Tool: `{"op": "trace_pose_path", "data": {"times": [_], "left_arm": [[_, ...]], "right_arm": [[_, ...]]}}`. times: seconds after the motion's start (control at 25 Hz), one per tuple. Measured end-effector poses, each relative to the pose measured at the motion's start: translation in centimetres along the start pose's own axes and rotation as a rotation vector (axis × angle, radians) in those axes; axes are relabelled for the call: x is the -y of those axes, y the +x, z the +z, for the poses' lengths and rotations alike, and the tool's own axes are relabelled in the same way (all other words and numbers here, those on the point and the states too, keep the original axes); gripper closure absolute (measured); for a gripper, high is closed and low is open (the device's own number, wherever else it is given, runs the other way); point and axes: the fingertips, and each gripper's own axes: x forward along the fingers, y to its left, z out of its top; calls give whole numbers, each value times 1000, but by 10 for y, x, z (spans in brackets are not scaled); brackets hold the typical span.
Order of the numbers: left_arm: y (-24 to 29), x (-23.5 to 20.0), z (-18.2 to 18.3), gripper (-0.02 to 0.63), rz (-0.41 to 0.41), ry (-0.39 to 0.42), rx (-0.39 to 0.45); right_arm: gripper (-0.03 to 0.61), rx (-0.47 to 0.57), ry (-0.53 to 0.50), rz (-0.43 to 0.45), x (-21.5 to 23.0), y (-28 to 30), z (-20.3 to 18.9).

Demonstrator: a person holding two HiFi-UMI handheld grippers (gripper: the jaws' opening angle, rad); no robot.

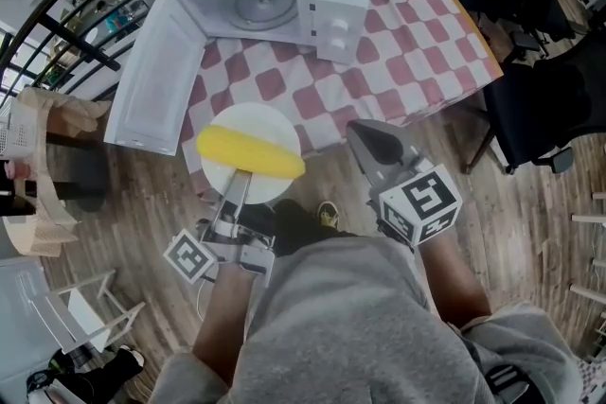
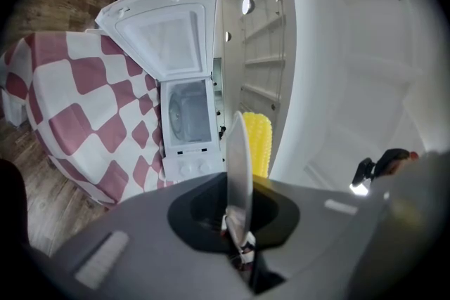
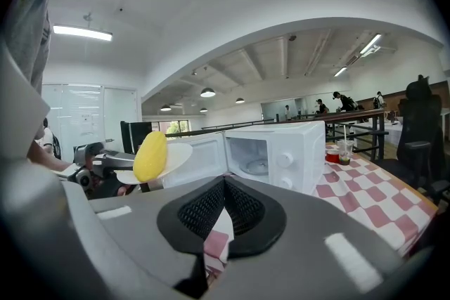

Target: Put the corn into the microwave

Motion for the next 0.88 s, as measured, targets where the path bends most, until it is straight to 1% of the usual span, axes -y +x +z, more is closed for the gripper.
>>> {"op": "trace_pose_path", "data": {"times": [0.44, 0.88], "left_arm": [[17, -10, 14, 598, 12, -8, 7], [57, -29, 53, 598, 33, -7, -3]], "right_arm": [[580, -4, 1, 9, 6, 21, 1], [580, -4, -4, 16, 24, 70, 20]]}}
